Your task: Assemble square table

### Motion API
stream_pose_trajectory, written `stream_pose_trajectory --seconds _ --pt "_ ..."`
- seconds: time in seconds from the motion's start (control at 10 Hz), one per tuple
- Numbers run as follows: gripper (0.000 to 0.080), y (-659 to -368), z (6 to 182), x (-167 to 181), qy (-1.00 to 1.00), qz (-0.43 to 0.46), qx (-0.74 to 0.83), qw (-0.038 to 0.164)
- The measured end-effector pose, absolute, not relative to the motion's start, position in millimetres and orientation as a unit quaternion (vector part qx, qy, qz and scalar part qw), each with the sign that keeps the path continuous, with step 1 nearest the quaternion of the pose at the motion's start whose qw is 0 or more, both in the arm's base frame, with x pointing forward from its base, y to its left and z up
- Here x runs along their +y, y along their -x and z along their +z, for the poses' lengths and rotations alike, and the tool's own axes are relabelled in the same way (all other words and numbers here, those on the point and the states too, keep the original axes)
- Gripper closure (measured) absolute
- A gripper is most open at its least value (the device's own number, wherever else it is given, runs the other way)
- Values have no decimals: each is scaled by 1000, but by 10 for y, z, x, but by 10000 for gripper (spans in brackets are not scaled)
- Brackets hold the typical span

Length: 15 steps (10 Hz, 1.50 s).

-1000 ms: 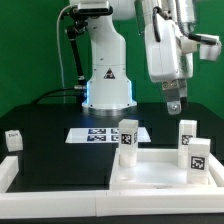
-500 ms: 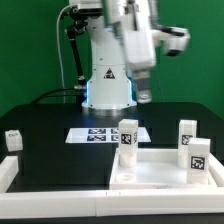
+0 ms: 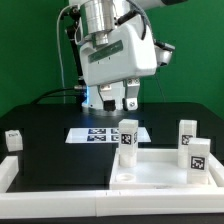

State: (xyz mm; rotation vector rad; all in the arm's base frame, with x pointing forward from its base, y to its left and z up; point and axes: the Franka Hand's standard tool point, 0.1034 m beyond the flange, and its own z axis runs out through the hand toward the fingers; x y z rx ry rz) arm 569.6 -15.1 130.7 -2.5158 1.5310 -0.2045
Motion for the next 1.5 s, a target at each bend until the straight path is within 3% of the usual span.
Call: stream_pose_trajectory --seconds 0.3,0.6,0.8,1.2,1.5 --pt "151 -5615 1257 -358 913 -92 389 79" --pt "151 -5253 1072 -1034 973 -99 205 36" --pt "151 -5175 1033 -1312 987 -105 117 14" --pt "151 -5178 1034 -1333 995 -95 -4 -10" --pt "151 -4949 813 -1453 993 -44 -107 -39"
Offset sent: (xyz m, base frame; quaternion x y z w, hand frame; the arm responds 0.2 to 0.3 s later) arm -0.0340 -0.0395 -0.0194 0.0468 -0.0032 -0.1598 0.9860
